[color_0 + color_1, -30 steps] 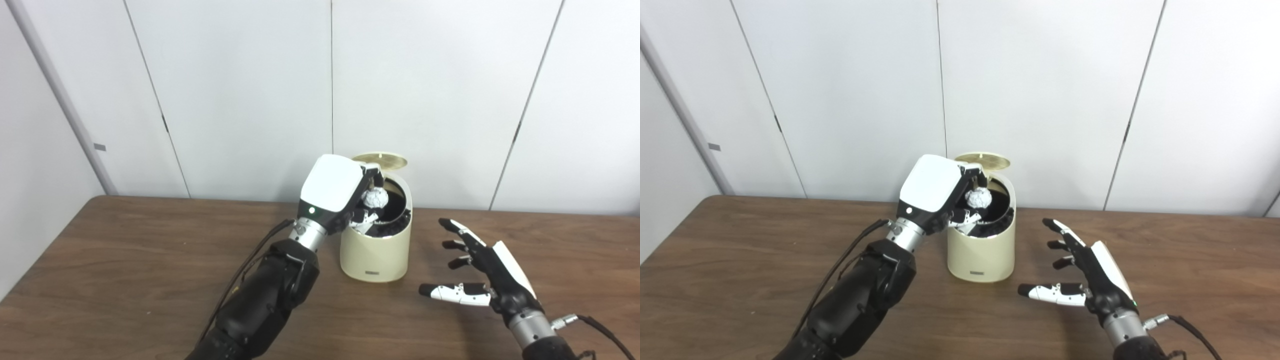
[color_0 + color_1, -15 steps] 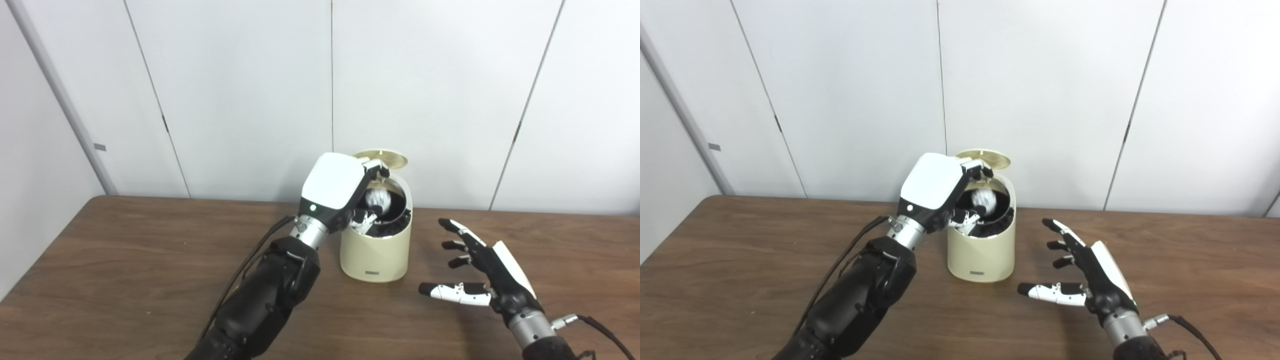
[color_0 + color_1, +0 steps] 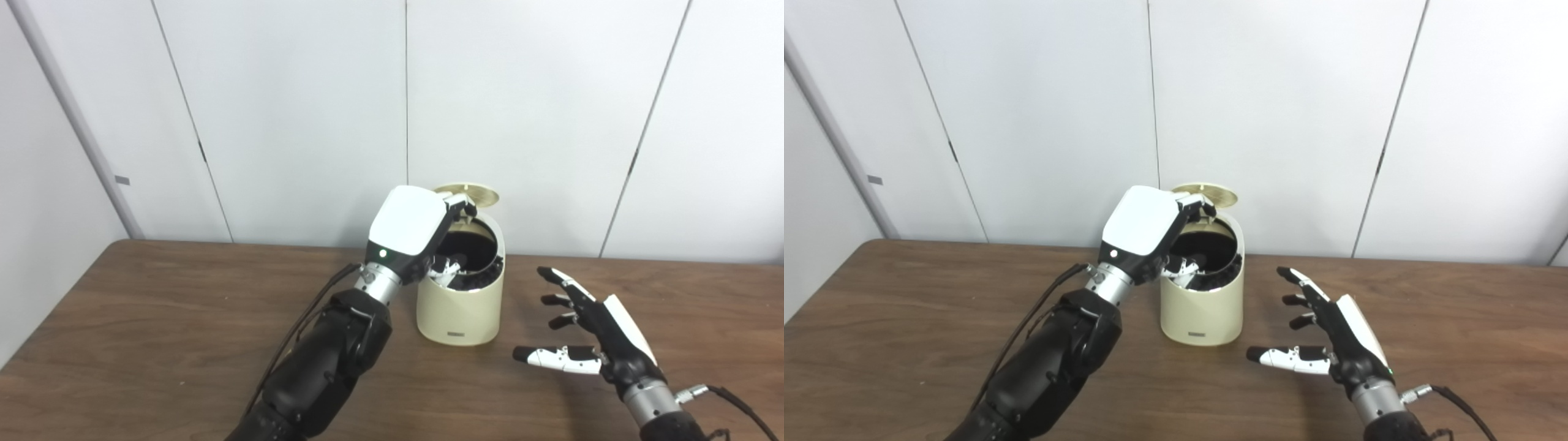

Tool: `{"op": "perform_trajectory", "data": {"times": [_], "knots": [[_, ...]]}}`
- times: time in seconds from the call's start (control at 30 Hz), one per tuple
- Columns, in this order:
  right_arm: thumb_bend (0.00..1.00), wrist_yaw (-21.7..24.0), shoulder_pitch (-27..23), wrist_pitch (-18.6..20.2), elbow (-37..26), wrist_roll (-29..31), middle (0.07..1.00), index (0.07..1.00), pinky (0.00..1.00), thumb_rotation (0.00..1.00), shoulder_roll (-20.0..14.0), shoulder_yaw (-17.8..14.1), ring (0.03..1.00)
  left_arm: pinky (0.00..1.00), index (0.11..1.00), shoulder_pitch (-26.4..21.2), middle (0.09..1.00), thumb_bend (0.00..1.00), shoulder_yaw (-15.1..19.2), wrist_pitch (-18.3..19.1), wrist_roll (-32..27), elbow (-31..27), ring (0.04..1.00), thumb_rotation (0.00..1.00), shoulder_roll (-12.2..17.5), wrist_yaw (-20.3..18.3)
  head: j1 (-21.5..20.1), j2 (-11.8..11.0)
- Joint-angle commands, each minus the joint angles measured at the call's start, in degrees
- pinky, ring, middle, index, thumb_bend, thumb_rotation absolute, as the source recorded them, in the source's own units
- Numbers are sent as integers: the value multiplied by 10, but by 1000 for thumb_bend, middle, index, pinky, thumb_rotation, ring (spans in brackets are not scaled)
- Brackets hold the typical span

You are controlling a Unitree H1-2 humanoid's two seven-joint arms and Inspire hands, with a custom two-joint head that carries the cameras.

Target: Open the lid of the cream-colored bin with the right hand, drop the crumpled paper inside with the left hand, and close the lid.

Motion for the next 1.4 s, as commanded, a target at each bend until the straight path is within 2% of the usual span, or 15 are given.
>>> {"op": "perform_trajectory", "data": {"times": [0.0,0.03,0.07,0.1,0.13,0.23,0.33,0.5,0.53,0.63,0.73,0.87,1.0,1.17,1.37], "knots": [[719,-11,-13,-17,-23,2,916,883,633,260,0,-5,806,433,614,-9,566,874,16,-16,-29,-26,498,9,0,3,-1,0],[718,-14,-13,-23,-21,3,914,883,632,267,0,-6,806,422,588,-2,544,825,24,-25,-54,-34,479,3,-4,2,-1,-1],[718,-17,-14,-29,-20,5,913,882,634,267,1,-7,805,407,557,4,503,676,32,-34,-76,-40,463,1,-7,1,-1,-1],[719,-19,-14,-34,-18,7,911,881,638,264,2,-9,804,393,540,10,481,599,40,-40,-97,-48,451,0,-11,-1,-1,-1],[721,-21,-16,-38,-18,8,912,881,647,265,2,-10,809,381,529,18,469,551,50,-47,-117,-57,443,0,-15,1,-2,-1],[717,-29,-26,-46,-14,2,898,878,632,289,1,-13,795,347,517,44,461,520,75,-61,-158,-91,419,0,-22,3,-5,-2],[716,-28,-41,-45,-10,4,895,884,636,321,-2,-15,800,332,518,71,463,517,103,-63,-207,-126,412,0,-34,-2,-9,-2],[737,-28,-69,-42,1,7,898,882,668,353,-6,-19,809,400,515,112,481,520,141,-82,-273,-163,492,0,-42,-10,-13,-5],[745,-28,-75,-36,1,6,896,877,681,340,-6,-20,811,430,596,122,554,681,148,-81,-289,-172,522,69,-43,-15,-14,-6],[743,-29,-92,-44,8,5,889,873,684,313,-10,-20,812,447,677,148,635,779,166,-80,-335,-194,558,110,-43,-29,-17,-7],[759,-27,-105,-52,14,3,901,870,680,341,-16,-20,811,463,714,165,671,779,180,-72,-370,-210,583,171,-42,-48,-18,-7],[760,-12,-125,-48,6,17,995,875,725,336,-23,-19,868,538,754,192,721,763,201,-57,-443,-233,652,228,-38,-84,-18,-9],[736,-11,-154,-75,3,-20,904,870,750,401,-45,2,873,578,783,214,742,771,219,-49,-475,-244,683,256,-31,-105,-20,-9],[715,-10,-189,-89,-10,-50,879,861,719,403,-58,18,841,601,785,239,762,768,232,-47,-485,-241,704,249,-22,-116,-19,-11],[719,7,-217,-59,-27,-96,866,848,690,442,-55,31,834,569,735,257,715,727,235,-79,-475,-213,668,182,-25,-103,-17,-12]]}}
